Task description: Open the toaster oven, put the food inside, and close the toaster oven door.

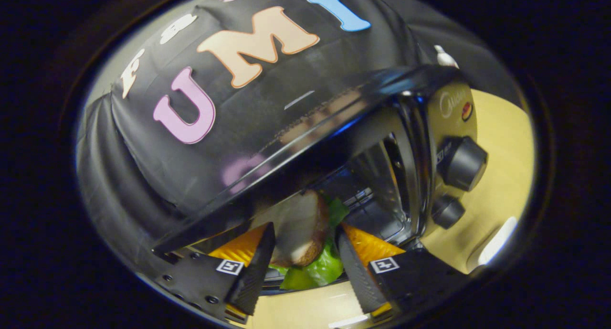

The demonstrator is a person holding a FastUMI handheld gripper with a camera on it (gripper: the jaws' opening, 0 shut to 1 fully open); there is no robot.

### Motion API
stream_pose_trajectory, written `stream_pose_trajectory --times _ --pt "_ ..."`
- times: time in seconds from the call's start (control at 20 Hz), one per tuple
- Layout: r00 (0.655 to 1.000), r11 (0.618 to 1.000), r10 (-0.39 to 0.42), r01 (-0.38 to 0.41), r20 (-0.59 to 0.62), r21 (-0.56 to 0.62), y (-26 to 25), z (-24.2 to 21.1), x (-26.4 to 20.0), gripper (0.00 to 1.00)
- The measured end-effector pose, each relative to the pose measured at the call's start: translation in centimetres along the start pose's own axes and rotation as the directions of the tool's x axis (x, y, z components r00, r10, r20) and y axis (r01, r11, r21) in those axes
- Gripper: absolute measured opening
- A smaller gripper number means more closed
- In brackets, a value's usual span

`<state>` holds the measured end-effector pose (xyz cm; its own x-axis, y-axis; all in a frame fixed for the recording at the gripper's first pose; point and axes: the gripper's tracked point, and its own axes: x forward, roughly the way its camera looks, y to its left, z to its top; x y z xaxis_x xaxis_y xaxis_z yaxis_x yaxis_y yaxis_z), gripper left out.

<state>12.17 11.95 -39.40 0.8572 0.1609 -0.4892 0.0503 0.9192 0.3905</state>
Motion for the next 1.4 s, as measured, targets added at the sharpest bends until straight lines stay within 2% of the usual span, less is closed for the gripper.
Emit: stream_pose_trajectory --times 0.2,0.45,0.7,1.0,1.2,1.4 --pt "0.999 0.99 -0.009 0.016 0.051 -0.141 -0.1 1.6 -2.1 1.0" --pt "0.999 0.948 0.028 -0.019 0.022 -0.317 -0.3 2.5 -8.1 1.0" --pt "0.999 0.943 0.022 -0.031 -0.03 -0.332 -1.8 1.9 -13.7 1.0" --pt "0.981 0.937 -0.025 -0.044 -0.191 -0.347 -4.8 -4.5 -18.3 1.0" --pt "0.95 0.928 -0.054 -0.066 -0.306 -0.368 -6.6 -9.3 -19.7 1.0" --pt "0.914 0.916 -0.103 -0.067 -0.392 -0.396 -8.5 -12.4 -19.3 1.0"
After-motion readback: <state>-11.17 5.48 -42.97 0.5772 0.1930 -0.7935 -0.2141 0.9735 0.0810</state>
